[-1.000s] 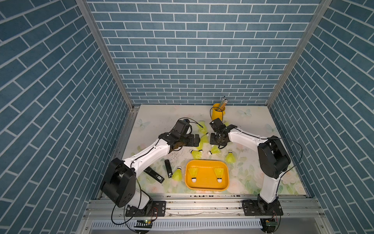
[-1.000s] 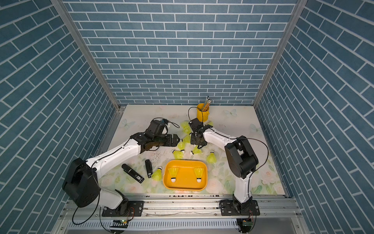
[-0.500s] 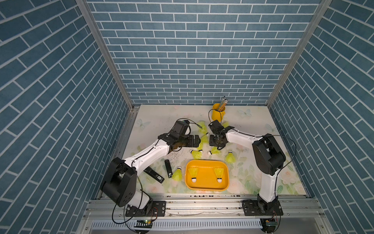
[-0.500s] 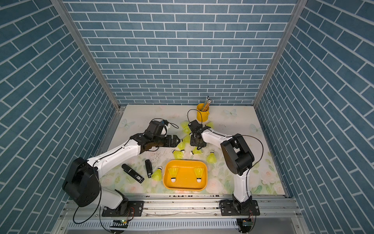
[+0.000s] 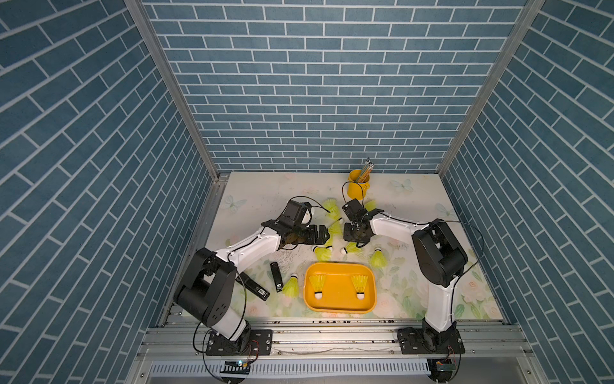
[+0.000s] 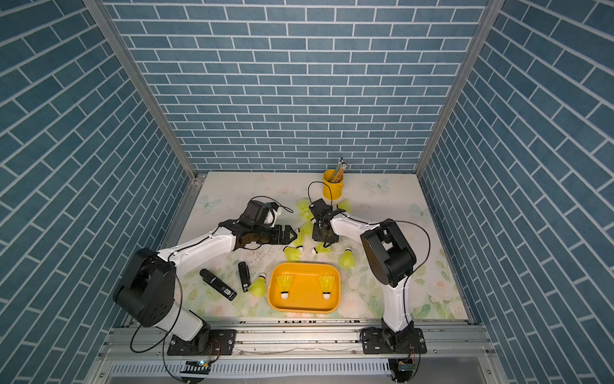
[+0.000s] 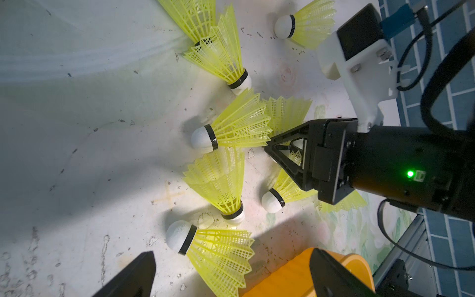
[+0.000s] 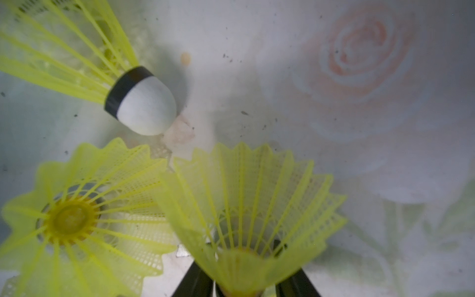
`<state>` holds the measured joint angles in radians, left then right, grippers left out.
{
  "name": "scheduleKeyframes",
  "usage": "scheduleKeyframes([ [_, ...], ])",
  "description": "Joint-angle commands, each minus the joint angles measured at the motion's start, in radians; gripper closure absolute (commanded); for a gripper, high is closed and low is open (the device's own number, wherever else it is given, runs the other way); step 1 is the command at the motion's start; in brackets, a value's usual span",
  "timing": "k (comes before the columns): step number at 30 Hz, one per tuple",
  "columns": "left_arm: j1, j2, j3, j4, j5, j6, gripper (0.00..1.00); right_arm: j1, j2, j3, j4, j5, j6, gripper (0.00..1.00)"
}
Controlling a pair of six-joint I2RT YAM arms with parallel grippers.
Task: Put the shuttlecocks into the storage box
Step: Pick up the shuttlecock at the center of the board.
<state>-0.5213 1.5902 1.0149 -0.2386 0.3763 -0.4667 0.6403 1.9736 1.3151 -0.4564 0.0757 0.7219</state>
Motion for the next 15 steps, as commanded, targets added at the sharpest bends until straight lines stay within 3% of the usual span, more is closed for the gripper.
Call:
scheduleKeyframes([
  [1,0.025,0.027,-0.012,0.037,0.049,0.006,0.00,-0.004,0.024,-0.013,0.007,-0.002,0.027,0.62],
  [7,0.040,0.062,-0.004,0.055,0.073,0.007,0.00,-0.005,0.010,-0.024,0.015,0.012,0.029,0.78],
  [15,0.042,0.071,-0.006,0.077,0.085,0.004,0.00,-0.004,-0.046,-0.037,0.013,0.057,0.014,0.84],
])
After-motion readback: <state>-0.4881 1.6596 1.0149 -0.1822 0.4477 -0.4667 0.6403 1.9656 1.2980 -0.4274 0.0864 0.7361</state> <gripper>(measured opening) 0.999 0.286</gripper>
